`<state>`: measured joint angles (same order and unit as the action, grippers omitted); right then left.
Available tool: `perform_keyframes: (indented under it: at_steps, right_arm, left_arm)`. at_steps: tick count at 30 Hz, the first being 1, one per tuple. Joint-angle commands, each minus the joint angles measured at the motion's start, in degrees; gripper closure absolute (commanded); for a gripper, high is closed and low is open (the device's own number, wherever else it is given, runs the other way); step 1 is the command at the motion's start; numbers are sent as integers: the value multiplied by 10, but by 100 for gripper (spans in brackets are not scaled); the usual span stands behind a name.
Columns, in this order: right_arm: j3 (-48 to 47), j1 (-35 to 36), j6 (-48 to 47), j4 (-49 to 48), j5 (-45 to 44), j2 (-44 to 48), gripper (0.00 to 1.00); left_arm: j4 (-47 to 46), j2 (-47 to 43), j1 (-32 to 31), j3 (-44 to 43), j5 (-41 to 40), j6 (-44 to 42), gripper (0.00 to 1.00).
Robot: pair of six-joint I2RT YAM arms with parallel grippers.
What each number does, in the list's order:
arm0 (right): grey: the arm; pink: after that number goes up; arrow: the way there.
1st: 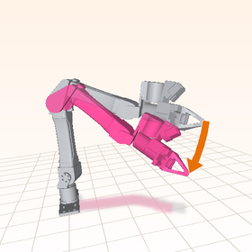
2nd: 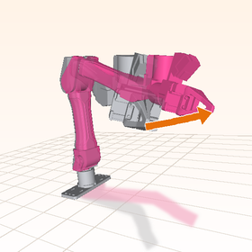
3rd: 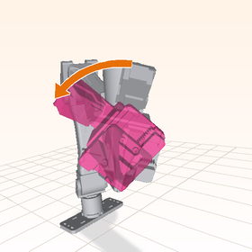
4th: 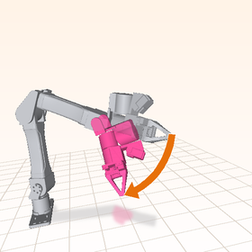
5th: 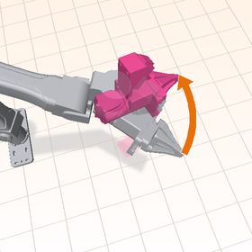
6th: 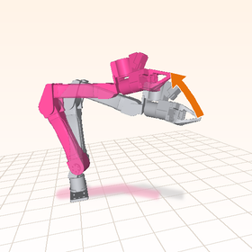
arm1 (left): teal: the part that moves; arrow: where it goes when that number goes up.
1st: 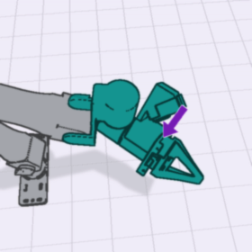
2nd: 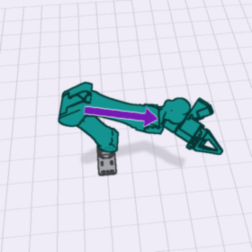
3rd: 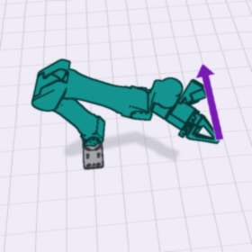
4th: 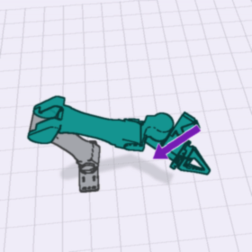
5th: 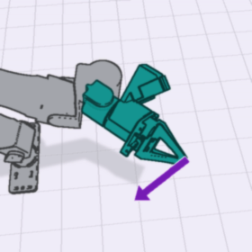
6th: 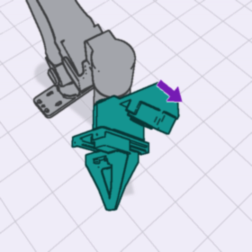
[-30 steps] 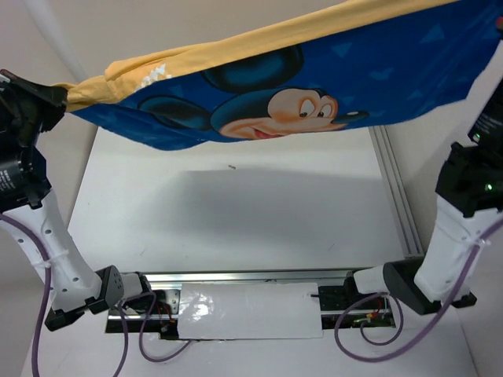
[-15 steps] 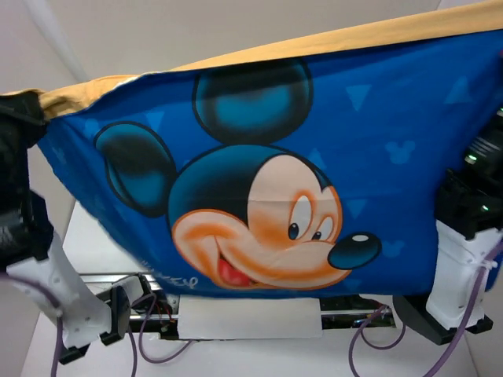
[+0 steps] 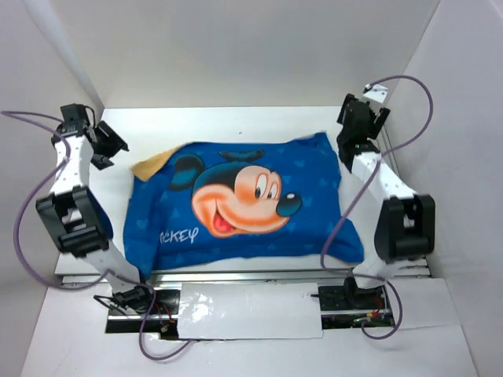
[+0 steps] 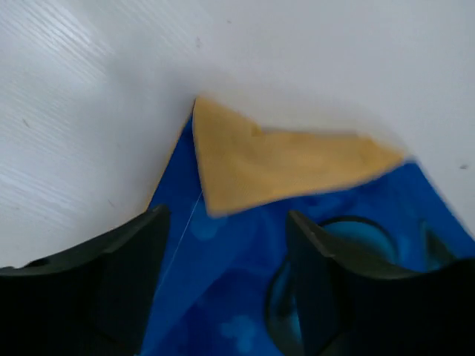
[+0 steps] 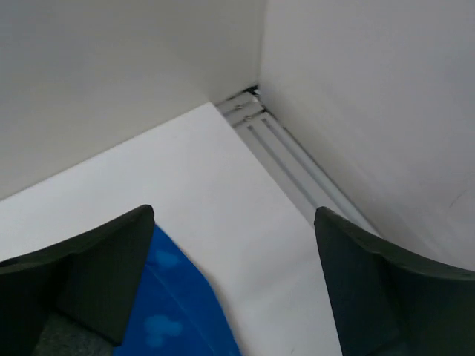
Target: Put the pillow into the pillowcase
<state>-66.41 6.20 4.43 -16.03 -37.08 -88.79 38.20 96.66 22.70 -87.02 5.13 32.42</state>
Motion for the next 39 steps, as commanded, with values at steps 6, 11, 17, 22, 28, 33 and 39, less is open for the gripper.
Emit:
perform_keyframes:
  at_steps: [6,11,17,22,28,33,39]
  right_arm:
    - [-217,-14,44,138,-33,-103,0]
    - [-150,-14,63,144,39,-32,0]
    - [-142,-19,63,232,125,41,0]
    - [-155,-26,89,339,165,82,0]
    - [-77,-26,120,348,191,177,0]
    - [-2,-26,115,317,258,256,0]
    - [4,-26,120,365,253,267,0]
  left_arm:
    - [62,126,-3,-278,-28,-37,0]
    - [19,64,-22,-207,-1,-31,0]
    - [19,10,-44,-159,-1,-43,0]
    - [19,-37,-49,-147,32,-43,0]
    - [19,-117,-116,-77,-5,-37,0]
    - [14,-228,-199,42,-45,-18,0]
    - [-8,-310,-325,140,-124,26,0]
